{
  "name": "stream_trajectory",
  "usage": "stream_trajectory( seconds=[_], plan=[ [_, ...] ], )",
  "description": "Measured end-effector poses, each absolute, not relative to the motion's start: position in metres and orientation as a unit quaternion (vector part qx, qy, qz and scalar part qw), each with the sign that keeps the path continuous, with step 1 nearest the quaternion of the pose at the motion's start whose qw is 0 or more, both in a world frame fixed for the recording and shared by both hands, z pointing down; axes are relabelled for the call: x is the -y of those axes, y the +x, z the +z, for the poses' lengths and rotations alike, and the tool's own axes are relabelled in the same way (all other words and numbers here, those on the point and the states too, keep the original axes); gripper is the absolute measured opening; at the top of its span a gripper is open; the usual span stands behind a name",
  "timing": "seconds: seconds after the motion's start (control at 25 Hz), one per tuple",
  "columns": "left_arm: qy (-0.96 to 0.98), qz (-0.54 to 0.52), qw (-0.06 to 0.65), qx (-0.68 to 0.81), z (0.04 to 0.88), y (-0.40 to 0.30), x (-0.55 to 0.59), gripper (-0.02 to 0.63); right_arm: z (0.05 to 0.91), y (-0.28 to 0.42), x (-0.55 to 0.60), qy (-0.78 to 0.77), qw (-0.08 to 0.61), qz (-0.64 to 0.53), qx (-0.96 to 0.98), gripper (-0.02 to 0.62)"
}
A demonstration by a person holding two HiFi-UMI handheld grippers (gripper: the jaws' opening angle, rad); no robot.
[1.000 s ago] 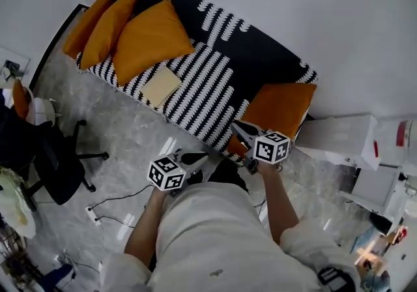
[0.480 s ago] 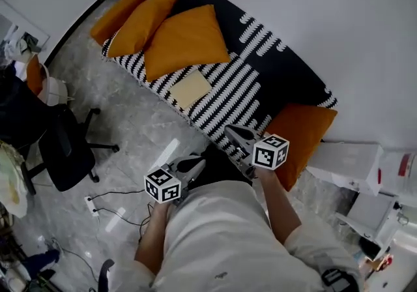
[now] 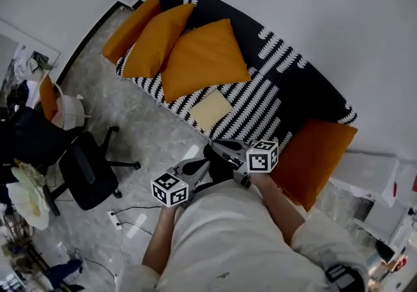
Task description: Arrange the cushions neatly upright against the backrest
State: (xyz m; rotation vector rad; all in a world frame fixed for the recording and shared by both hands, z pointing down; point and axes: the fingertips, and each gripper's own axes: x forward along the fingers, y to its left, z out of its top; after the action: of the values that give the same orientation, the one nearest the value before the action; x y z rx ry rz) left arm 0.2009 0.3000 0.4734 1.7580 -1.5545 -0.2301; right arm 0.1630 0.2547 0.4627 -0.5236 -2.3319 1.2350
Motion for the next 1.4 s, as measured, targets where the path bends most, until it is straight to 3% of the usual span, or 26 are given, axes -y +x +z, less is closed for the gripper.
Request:
stream_trajectory(
  seconds=[0.32, 0.76, 1.0, 1.4],
  plan=[
    [0.691, -0.062, 0.353, 0.628, 0.452, 0.090, -0.238, 0.012, 0.418, 0.068, -0.207, -0.213, 0.144, 0.403, 0.878, 0.011],
    [0.702, -0.074, 0.359, 0.611, 0.449, 0.036, -0.178, 0.012, 0.427, 0.055, -0.132, -0.091, 0.130, 0.407, 0.900, 0.012],
    [0.742, 0.030, 0.341, 0.577, 0.464, 0.014, -0.152, 0.012, 0.432, 0.050, -0.094, -0.009, 0.092, 0.419, 0.903, 0.011],
    [0.781, 0.054, 0.349, 0.515, 0.476, -0.084, -0.096, 0.014, 0.421, -0.003, -0.056, 0.111, 0.071, 0.410, 0.903, 0.011]
  ],
)
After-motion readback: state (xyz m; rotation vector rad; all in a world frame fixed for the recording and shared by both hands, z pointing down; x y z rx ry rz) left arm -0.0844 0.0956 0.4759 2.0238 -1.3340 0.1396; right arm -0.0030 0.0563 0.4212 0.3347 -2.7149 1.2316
